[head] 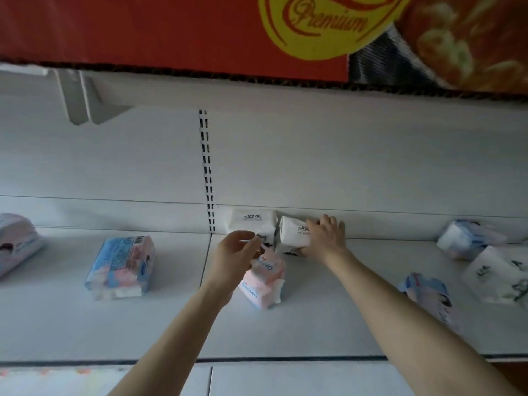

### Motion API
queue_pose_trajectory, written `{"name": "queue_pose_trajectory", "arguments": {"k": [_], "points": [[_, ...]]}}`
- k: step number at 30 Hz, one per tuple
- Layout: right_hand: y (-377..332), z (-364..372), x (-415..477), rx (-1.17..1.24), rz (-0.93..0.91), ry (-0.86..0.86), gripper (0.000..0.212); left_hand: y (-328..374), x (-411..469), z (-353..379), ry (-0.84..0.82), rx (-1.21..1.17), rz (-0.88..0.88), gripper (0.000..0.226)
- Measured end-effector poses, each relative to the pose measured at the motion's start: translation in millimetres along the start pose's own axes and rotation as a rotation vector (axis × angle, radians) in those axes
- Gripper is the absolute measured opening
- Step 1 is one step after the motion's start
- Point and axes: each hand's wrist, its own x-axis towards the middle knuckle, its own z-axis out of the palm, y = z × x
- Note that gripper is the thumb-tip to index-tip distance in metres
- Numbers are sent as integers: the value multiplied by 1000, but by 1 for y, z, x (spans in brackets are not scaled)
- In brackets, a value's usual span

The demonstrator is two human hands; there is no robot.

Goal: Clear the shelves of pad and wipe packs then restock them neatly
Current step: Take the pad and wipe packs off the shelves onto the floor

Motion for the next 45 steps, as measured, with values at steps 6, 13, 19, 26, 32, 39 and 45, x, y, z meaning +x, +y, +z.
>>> {"name": "queue_pose_trajectory", "arguments": {"k": [6,13,19,26,32,39,45], "points": [[15,-10,-10,144,95,-63,62,2,4,18,-12,40,18,28],[10,-73,-29,1124,-16,-6,35,13,5,27,32,-71,62,67],[-28,-98,-15,1388,-275,-359,17,20,8,8,107,-300,110,78],[-51,-28,42,437,-425,-231,49,7,-12,-46,296,-249,127,84],[-56,-11,40,103,-384,-40,65,-1,-20,-62,344,-239,142,81],[-44,-1,25,268,-325,19,58,-2,-23,-48,237,-236,139,33],[-20,-8,-6,634,-43,76,51,-1,-21,-31,88,-223,151,45]]}}
